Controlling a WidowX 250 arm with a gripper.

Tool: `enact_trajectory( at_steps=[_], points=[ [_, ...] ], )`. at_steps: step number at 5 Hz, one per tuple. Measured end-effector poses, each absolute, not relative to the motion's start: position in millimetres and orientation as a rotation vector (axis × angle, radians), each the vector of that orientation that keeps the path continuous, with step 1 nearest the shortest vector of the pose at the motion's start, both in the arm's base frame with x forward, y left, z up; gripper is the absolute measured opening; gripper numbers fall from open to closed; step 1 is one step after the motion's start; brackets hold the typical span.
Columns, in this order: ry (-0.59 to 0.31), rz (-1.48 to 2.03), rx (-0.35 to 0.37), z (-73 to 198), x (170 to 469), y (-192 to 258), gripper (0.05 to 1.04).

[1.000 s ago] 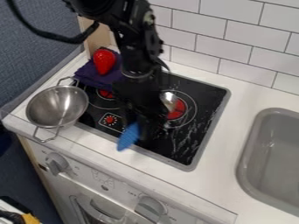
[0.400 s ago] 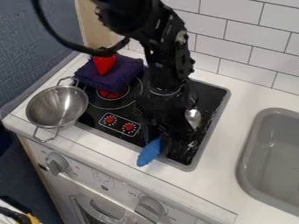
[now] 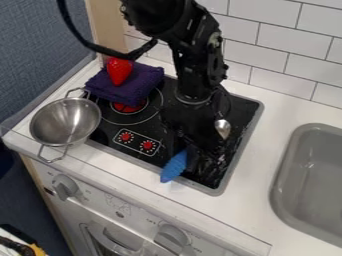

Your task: Move the blue spoon to the bottom right of the stove

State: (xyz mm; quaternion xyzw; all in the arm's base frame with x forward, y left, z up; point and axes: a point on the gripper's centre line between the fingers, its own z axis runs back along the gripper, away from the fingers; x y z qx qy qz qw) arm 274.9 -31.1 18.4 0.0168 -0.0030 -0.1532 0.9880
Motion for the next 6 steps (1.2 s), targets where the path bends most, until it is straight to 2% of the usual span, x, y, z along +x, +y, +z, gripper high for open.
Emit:
enact_trajectory(
  at_steps=[1, 2, 3, 4, 5, 6],
  points=[
    [0.035, -0.326, 0.061, 14, 262, -34, 0.478],
    [0.03, -0.329, 0.067, 17, 257, -35, 0.788],
    [0.036, -0.336, 0.063, 19, 250, -34, 1.0],
    [-0.027, -0.271, 0.047, 40, 248, -23, 1.004],
    [-0.085, -0.228, -0.008, 61, 240, -12, 0.999],
    [-0.098, -0.224, -0.027, 66, 238, -8, 0.999]
  ],
)
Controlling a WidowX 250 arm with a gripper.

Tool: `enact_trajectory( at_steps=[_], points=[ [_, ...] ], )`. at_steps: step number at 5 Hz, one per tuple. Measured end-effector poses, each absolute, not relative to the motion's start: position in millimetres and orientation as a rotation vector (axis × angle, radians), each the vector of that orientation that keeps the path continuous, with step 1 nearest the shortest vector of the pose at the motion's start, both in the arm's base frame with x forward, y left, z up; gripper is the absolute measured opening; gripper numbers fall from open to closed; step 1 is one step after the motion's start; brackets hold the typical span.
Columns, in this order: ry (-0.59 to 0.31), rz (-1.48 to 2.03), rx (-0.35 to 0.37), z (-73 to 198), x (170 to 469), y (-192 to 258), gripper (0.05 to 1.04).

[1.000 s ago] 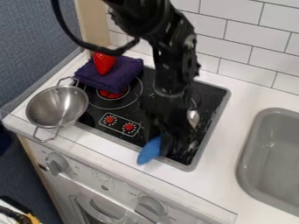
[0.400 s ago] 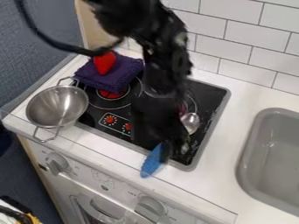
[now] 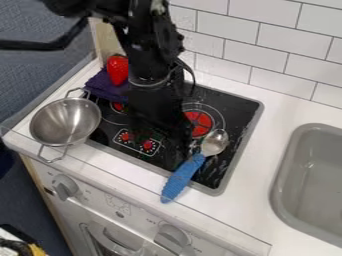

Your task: Move the blue spoon to the bottom right of the stove

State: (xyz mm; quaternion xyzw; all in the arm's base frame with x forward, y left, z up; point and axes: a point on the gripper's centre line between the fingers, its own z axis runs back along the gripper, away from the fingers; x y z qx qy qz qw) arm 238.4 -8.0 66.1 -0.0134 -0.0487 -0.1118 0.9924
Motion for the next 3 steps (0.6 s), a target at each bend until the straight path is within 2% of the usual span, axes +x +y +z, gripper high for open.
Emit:
enact_trajectory(
  at_steps=[3],
  points=[
    [-0.094, -0.229, -0.024, 65.7, 237.7, -7.3, 0.999]
  ],
)
